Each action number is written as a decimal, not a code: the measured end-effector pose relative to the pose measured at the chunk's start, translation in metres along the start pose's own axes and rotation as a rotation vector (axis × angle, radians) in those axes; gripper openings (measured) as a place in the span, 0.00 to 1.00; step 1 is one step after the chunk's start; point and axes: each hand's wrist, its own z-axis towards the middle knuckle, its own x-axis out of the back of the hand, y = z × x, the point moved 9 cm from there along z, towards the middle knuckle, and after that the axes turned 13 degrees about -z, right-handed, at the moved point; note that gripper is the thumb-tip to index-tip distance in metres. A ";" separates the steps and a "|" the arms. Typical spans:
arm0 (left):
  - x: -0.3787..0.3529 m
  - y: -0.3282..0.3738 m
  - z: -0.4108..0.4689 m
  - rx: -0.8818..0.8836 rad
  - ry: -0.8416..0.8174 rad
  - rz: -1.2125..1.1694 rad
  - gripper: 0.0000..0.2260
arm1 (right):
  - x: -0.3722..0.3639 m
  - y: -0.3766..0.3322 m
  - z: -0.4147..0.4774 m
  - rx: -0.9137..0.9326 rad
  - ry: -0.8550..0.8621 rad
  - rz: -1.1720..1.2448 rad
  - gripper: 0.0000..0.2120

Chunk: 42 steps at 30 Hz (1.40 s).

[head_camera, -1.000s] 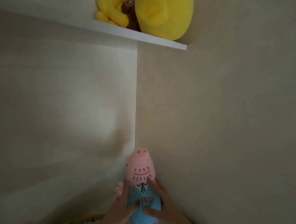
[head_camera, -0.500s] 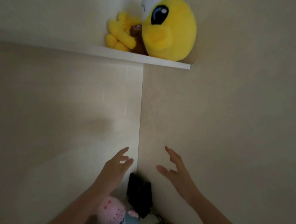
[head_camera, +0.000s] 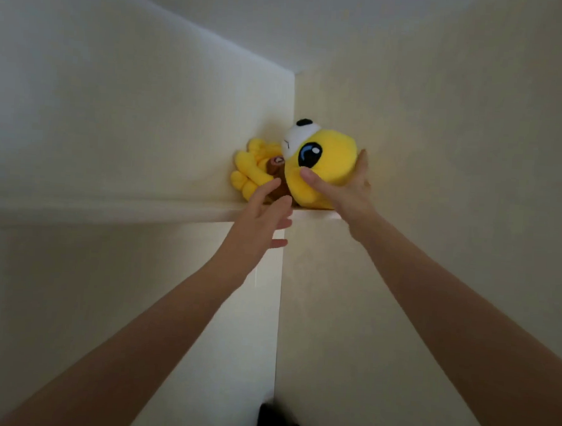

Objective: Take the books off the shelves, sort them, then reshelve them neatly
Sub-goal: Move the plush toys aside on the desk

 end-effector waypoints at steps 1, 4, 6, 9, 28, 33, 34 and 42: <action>0.000 0.002 0.001 0.001 -0.006 0.002 0.19 | -0.002 0.000 0.004 -0.046 0.017 -0.041 0.60; -0.003 0.004 -0.002 0.019 -0.032 0.012 0.21 | 0.006 0.005 0.009 -0.101 0.137 -0.073 0.53; 0.000 -0.001 -0.006 0.078 -0.024 -0.020 0.23 | 0.012 0.006 0.004 -0.029 0.166 -0.062 0.47; 0.004 -0.006 -0.014 0.136 -0.013 -0.038 0.25 | 0.030 0.000 -0.025 0.152 0.196 -0.043 0.43; -0.011 -0.149 -0.166 0.408 0.045 -0.147 0.27 | 0.073 0.244 -0.278 -0.360 -0.263 0.515 0.49; 0.026 -0.230 -0.207 0.707 0.039 0.033 0.36 | 0.042 0.302 -0.299 -0.468 -0.175 0.380 0.58; 0.036 -0.245 -0.213 0.738 0.024 0.116 0.44 | 0.035 0.314 -0.302 -0.469 -0.163 0.294 0.59; 0.109 -0.337 -0.216 0.755 0.089 0.323 0.52 | -0.070 0.364 -0.288 -0.412 -0.278 -0.032 0.60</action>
